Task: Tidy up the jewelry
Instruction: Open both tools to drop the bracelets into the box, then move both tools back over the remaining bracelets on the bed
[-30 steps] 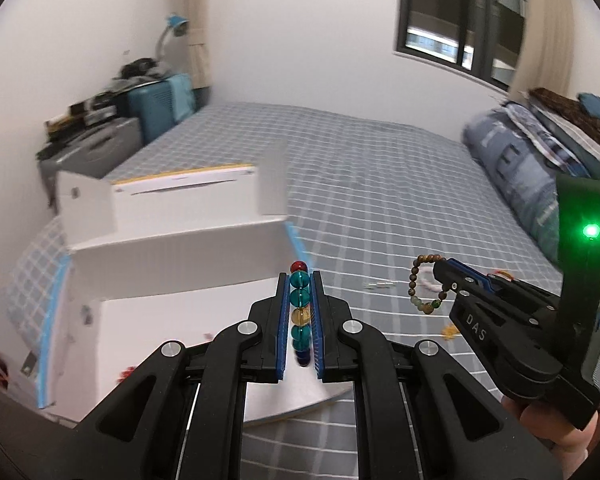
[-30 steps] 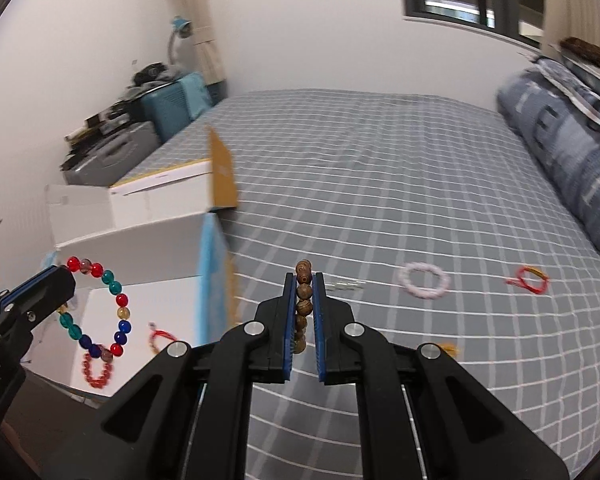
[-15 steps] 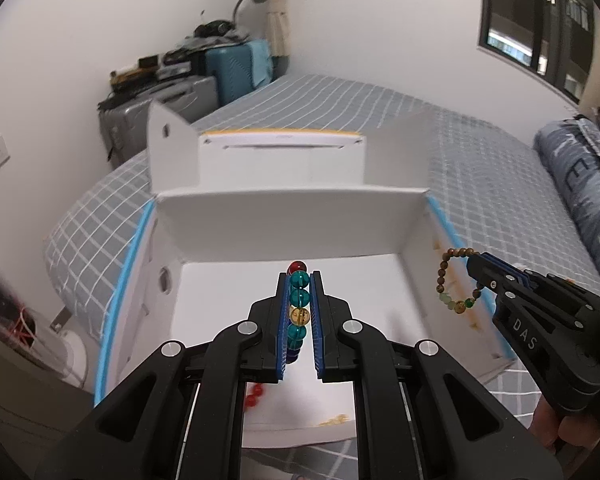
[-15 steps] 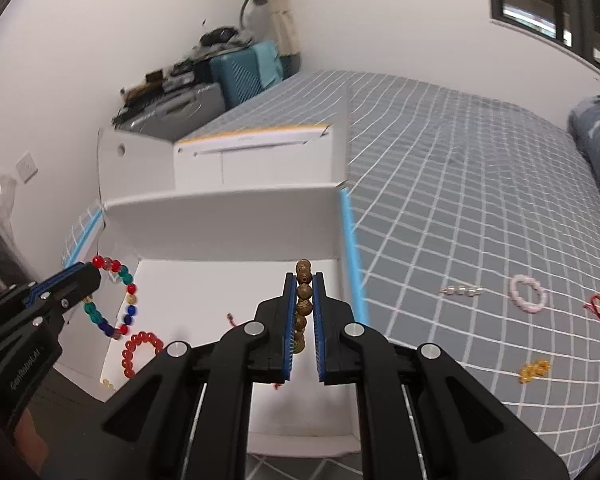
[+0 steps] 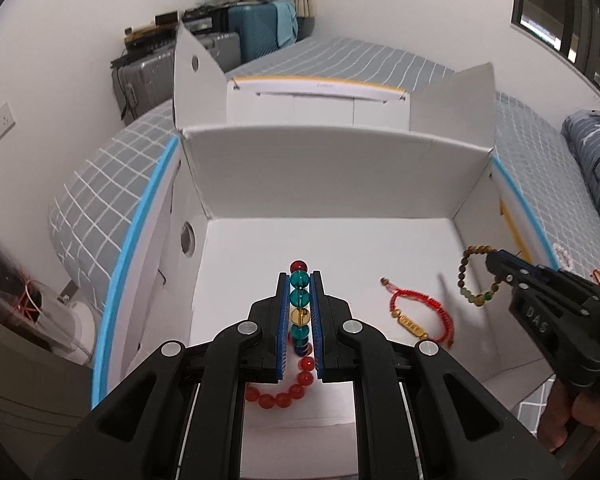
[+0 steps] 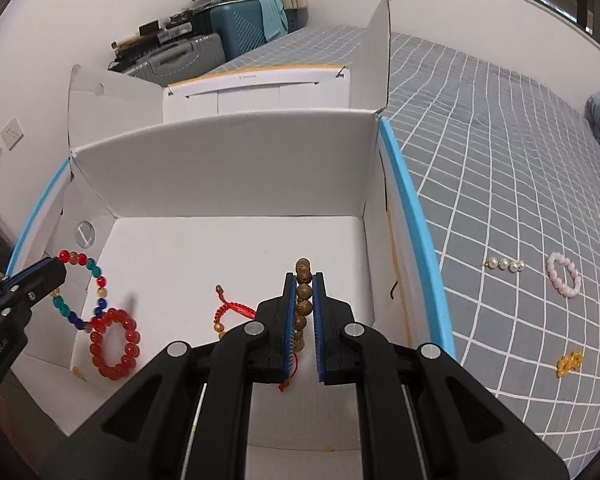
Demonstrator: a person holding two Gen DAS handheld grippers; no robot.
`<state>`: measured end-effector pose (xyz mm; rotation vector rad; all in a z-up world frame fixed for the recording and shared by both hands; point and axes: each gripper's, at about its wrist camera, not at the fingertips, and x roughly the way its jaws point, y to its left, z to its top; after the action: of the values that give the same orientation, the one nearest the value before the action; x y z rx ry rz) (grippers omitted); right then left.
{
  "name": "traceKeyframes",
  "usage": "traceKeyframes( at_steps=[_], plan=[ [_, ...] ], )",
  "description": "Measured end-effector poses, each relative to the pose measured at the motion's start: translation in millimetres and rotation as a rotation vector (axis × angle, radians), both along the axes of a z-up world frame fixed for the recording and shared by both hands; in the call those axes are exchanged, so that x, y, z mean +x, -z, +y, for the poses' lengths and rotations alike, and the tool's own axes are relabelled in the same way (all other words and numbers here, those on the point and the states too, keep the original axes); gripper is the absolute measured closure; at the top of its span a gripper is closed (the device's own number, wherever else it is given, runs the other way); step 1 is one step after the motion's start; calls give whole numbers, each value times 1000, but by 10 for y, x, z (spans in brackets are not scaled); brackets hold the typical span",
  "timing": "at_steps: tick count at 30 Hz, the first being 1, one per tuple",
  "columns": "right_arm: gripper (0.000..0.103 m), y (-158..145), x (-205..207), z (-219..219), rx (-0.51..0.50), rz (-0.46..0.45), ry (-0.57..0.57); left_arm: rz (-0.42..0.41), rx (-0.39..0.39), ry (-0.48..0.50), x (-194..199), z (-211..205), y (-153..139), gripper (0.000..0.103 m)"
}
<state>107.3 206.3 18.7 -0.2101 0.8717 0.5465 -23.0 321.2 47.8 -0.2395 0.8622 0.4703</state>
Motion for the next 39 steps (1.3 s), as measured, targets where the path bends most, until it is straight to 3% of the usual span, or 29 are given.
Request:
traceKeyframes(
  at_steps=[22,24,28,31,32,33,37,39],
  plan=[
    [93,44,38,66,-45,25,1,60,-6,-26,67,53,132,91],
    [87,35,24,82,-41,26,-9,56,-9,-26,57,49,119,87],
    [68,-18,-43,109,-17,26,-42,33,-4,-37,17,43,69,65],
    [48,-104,-114,111,0,2,-52,8,-2,-45,-30,47,5,56],
    [35,-160,-155,94,0,-34,-35,4,-2,-47,-38,49,-10,55],
    [29,-202,-179,69,7,-59,-25,-1,0,-48,-46,49,-28,52],
    [21,-338,-185,-52,39,-82,-6,-24,7,-46,-66,18,-107,39],
    [11,-391,-179,-131,61,-95,15,-37,12,-44,-73,-17,-157,30]
  ],
)
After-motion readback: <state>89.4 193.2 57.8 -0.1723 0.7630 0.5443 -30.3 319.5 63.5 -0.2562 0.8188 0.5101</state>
